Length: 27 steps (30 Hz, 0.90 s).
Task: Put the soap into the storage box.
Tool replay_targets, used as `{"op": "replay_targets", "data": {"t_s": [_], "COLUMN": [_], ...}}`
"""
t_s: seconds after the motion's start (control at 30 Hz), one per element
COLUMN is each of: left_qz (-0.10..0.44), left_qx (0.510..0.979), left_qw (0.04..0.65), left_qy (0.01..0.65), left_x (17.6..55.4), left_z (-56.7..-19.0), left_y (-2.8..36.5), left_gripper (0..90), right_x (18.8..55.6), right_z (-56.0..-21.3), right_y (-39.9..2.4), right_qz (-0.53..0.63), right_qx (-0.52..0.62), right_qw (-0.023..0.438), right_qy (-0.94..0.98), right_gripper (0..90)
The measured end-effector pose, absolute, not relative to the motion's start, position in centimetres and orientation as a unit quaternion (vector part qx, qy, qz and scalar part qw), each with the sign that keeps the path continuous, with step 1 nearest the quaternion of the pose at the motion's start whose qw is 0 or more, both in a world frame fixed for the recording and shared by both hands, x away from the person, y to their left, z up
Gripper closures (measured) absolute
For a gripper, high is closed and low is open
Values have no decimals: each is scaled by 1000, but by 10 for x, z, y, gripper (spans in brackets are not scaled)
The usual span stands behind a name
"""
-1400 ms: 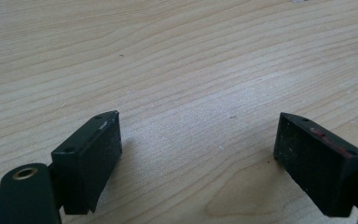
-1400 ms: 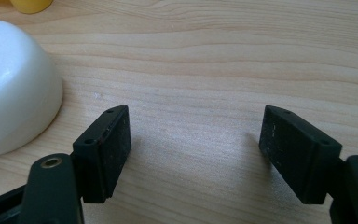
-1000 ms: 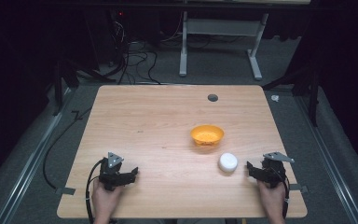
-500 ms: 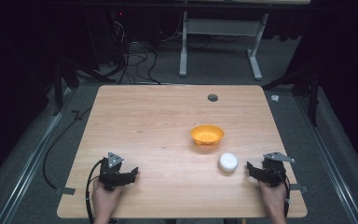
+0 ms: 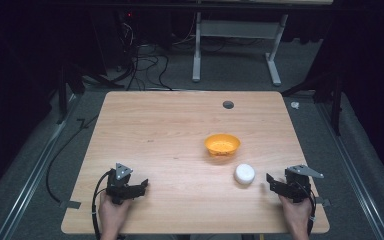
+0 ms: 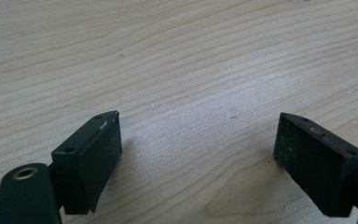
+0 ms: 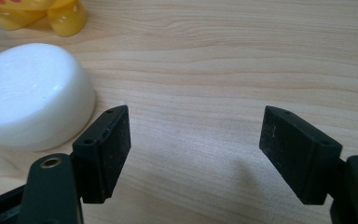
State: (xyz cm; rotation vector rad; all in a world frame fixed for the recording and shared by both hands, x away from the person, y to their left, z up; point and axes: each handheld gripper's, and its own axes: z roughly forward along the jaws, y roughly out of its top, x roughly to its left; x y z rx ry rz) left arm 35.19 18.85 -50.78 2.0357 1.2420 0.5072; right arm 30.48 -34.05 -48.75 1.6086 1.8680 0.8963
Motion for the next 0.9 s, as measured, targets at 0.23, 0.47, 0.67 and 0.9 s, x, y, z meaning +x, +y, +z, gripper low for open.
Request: {"op": "replay_targets", "data": {"t_s": [0.23,0.47,0.67,0.9], "left_qz": [195,195,195,195], "left_qx": [784,784,784,784], "left_qw": [345,345,345,345], "left_qy": [478,478,478,478], "left_x": [352,352,352,352], "left_z": [-508,-508,-508,-508], "left_y": [188,188,188,188], "left_gripper": [157,157,157,156], "right_x": [295,282,274,271], "right_z": [-481,-475,-474,-467], "right_y": [-339,-334,-324,-310], "right_qz": [342,357,370,373], "right_qx": [585,571,552,528], "right_qw": [259,258,252,254], "right_qy": [688,693,704,719], "right_gripper": [247,248,236,230]}}
